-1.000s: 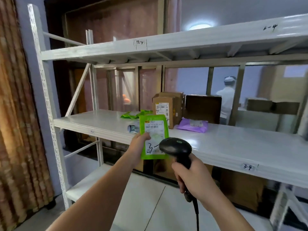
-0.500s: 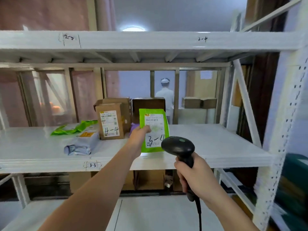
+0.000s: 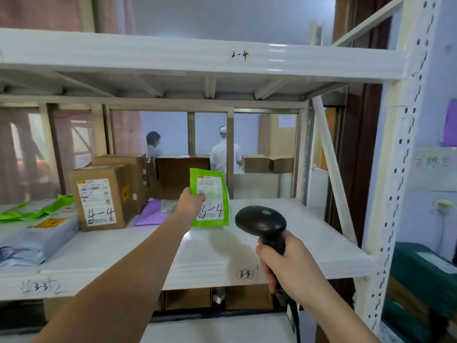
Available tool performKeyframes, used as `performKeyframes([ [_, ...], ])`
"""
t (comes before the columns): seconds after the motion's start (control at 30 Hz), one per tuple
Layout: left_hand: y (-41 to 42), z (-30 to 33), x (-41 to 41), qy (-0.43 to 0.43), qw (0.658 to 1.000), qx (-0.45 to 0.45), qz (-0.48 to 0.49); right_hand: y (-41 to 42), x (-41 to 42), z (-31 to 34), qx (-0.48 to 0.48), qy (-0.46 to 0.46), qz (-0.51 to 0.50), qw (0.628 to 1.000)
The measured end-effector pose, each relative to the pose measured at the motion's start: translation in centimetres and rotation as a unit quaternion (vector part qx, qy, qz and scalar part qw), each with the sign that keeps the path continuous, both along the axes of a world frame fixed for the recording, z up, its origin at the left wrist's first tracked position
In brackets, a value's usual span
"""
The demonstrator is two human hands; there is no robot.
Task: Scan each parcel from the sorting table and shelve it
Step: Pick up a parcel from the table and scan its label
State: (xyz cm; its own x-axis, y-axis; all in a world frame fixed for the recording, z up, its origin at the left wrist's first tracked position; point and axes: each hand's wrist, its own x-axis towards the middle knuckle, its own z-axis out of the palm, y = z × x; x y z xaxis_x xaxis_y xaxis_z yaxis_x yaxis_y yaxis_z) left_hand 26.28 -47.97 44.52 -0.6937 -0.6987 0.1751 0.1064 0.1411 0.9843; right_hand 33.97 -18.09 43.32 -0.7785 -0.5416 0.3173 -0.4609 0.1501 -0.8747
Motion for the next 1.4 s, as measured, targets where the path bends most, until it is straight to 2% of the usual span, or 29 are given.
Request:
performKeyframes([
  [0.13, -0.8, -0.2, -1.5, -0.038, 0.997, -0.054, 0.042, 0.4, -1.6, -0.6, 0.006, -0.025, -0.004, 1.0],
  [0.33, -2.8, -0.3, -4.2, -0.105, 0.985, -0.115, 0.078, -0.3, -2.9, -0.5, 0.018, -0.015, -0.009, 1.0],
  [0.57, -2.3, 0.2, -4.1, -0.219, 0.94, -0.229, 0.124, -2.0, -3.4, 0.9, -0.005, -0.015, 0.003, 1.0],
  [0.7, -3.1, -0.9, -5.0, -0.265, 0.9, -0.324, 0.126, -2.7, -3.7, 1.1, -0.011, -0.019, 0.011, 1.0],
  [0.83, -4.2, -2.5, -5.5, -0.355, 0.824, -0.425, 0.121, -3.2, -4.0, 1.0, -0.008, -0.018, 0.002, 1.0],
  [0.93, -4.6, -3.4, -5.8, -0.356, 0.796, -0.47, 0.138, -3.4, -4.2, 0.9, -0.008, -0.016, 0.0, 1.0],
  [1.1, -4.5, -3.4, -5.9, -0.363, 0.802, -0.467, 0.081, -4.0, -4.4, 0.5, -0.003, -0.013, 0.002, 1.0],
  [1.23, -4.4, -3.2, -5.5, -0.376, 0.79, -0.481, 0.055, -4.3, -4.4, 0.4, 0.004, -0.01, 0.005, 1.0],
  [1.4, -3.7, -2.2, -4.7, -0.342, 0.787, -0.513, 0.036, -4.1, -4.3, 0.4, 0.014, 0.005, -0.006, 1.0],
])
